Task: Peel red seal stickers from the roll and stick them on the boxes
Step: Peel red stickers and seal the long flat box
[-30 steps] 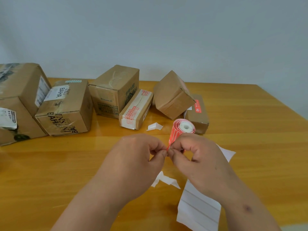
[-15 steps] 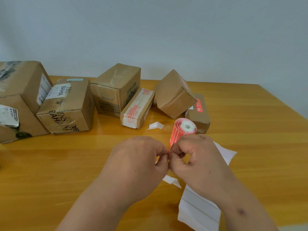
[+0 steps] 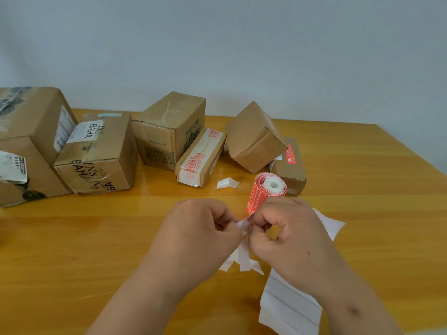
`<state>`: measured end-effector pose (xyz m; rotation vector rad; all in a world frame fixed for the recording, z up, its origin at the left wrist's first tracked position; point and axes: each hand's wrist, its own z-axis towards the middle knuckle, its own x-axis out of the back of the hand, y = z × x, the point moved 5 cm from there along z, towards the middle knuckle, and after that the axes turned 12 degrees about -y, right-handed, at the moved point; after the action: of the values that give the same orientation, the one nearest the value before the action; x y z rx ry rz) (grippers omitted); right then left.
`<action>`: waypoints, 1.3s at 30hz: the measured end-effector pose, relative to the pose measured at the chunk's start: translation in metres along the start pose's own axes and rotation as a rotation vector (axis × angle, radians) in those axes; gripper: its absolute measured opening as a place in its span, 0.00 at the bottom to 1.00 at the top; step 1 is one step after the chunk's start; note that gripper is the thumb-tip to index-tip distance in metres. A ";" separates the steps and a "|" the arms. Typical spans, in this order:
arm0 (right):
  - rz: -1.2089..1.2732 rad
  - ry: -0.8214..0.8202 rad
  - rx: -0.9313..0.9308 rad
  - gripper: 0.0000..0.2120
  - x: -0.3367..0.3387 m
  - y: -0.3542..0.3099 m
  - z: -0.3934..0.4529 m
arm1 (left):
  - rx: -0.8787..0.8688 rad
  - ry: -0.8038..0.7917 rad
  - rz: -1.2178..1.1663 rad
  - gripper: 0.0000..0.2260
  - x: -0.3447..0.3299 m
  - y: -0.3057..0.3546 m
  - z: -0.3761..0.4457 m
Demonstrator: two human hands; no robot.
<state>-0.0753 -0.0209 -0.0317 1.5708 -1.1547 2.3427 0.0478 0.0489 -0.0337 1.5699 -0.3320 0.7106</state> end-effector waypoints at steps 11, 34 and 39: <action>-0.115 -0.044 -0.003 0.07 -0.003 0.003 -0.001 | 0.096 -0.029 0.028 0.07 -0.002 -0.009 0.003; -0.044 -0.080 -0.083 0.08 0.014 0.027 -0.005 | 0.247 0.050 -0.149 0.08 0.017 -0.032 0.009; -0.175 -0.114 -0.205 0.10 0.014 0.038 -0.007 | 0.272 0.164 -0.249 0.10 0.023 -0.034 0.007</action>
<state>-0.1048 -0.0478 -0.0418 1.6748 -1.1831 1.9814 0.0869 0.0513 -0.0464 1.7576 0.0859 0.7045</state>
